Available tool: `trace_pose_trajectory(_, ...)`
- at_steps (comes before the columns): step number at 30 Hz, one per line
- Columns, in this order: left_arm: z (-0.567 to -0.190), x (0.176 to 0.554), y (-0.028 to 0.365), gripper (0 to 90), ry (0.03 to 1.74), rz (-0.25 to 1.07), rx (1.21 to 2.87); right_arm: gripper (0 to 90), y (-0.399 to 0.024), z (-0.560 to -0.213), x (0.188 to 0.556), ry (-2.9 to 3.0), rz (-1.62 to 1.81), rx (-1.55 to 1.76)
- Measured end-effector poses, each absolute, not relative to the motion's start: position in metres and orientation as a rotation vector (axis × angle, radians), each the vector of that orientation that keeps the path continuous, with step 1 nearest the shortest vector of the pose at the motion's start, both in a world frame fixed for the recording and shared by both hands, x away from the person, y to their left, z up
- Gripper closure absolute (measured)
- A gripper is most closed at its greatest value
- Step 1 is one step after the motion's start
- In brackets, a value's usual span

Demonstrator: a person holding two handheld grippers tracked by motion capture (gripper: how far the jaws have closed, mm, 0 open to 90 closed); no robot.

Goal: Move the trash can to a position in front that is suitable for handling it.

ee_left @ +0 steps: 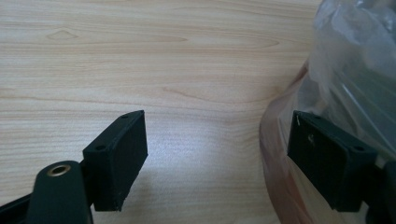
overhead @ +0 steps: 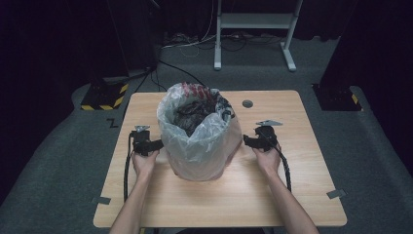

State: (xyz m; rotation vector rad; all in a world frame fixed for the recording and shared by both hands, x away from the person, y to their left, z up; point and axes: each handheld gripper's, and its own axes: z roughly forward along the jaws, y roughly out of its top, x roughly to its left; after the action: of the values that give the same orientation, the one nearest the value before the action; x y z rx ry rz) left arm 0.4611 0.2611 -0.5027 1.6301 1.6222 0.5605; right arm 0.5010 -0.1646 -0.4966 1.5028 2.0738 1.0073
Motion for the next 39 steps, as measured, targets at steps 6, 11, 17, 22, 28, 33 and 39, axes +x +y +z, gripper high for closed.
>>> trace_pose_trajectory(6, -0.504, 0.464, 0.255, 20.7, 1.611, 0.539, 1.631, 29.8, -0.148, -0.495, 0.508, 2.102, 1.065, 1.506)
trace_pose_trajectory(11, -0.501, 0.468, 0.246, 20.5, 1.594, 0.505, 1.626, 29.9, -0.136, -0.493, 0.512, 2.113, 1.103, 1.505)
trace_pose_trajectory(17, -0.502, 0.471, 0.243, 21.0, 1.583, 0.49, 1.624, 29.8, -0.127, -0.492, 0.515, 2.141, 1.12, 1.481)
trace_pose_trajectory(22, -0.501, 0.472, 0.241, 22.6, 1.577, 0.496, 1.634, 29.1, -0.121, -0.49, 0.516, 2.153, 1.139, 1.433)
trace_pose_trajectory(28, -0.498, 0.47, 0.236, 22.3, 1.531, 0.502, 1.662, 28.4, -0.118, -0.491, 0.516, 2.187, 1.154, 1.402)
trace_pose_trajectory(33, -0.497, 0.469, 0.231, 21.9, 1.502, 0.498, 1.696, 29.9, -0.12, -0.491, 0.516, 2.205, 1.151, 1.397)
trace_pose_trajectory(39, -0.495, 0.465, 0.221, 22.2, 1.467, 0.523, 1.737, 31.3, -0.127, -0.49, 0.513, 2.206, 1.135, 1.39)
